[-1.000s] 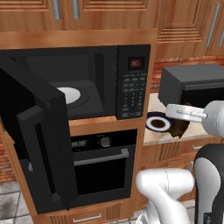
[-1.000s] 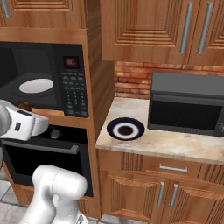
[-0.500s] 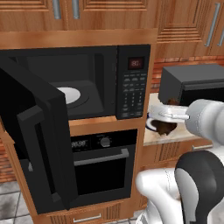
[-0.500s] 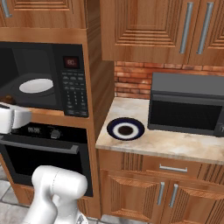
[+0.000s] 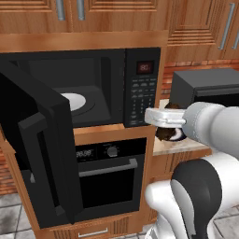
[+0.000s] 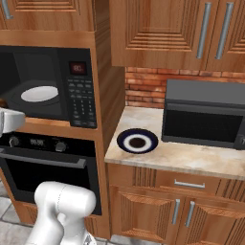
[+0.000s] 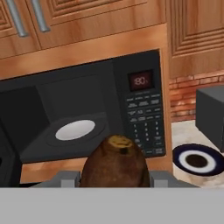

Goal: Pick the sweet potato from the counter and place it in the microwave. Then turn on the microwave.

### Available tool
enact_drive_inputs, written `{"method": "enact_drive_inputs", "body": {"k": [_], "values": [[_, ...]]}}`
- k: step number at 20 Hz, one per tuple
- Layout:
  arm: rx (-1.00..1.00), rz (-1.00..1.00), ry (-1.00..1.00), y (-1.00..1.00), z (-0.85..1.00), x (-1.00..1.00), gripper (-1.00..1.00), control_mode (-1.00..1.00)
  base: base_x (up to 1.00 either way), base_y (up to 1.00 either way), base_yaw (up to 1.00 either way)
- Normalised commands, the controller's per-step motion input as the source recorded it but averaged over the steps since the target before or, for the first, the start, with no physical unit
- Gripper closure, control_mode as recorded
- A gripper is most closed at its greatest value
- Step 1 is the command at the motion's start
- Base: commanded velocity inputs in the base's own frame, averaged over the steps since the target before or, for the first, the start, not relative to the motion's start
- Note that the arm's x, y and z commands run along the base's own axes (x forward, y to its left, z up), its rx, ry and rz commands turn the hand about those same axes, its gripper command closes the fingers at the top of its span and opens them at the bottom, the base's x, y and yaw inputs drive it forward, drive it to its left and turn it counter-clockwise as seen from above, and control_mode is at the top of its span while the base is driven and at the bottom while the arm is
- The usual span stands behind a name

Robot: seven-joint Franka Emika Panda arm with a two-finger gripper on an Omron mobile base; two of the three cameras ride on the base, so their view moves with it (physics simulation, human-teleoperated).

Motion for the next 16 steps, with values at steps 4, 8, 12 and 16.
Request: {"method": "enact_drive_inputs", "body": {"k": [4, 8, 12, 16], "values": [[-0.01, 0.03, 0.01, 0.03, 0.08, 0.17, 1.00, -1.00, 0.00, 0.00, 0.00], [-0.01, 0.09, 0.01, 0.00, -0.01, 0.18, 1.00, -1.00, 0.00, 0.00, 0.00], [0.00, 0.12, 0.04, 0.02, -0.08, 0.23, 1.00, -1.00, 0.00, 0.00, 0.00], [-0.01, 0.13, 0.05, 0.12, -0.08, 0.23, 1.00, -1.00, 0.00, 0.00, 0.00]]}}
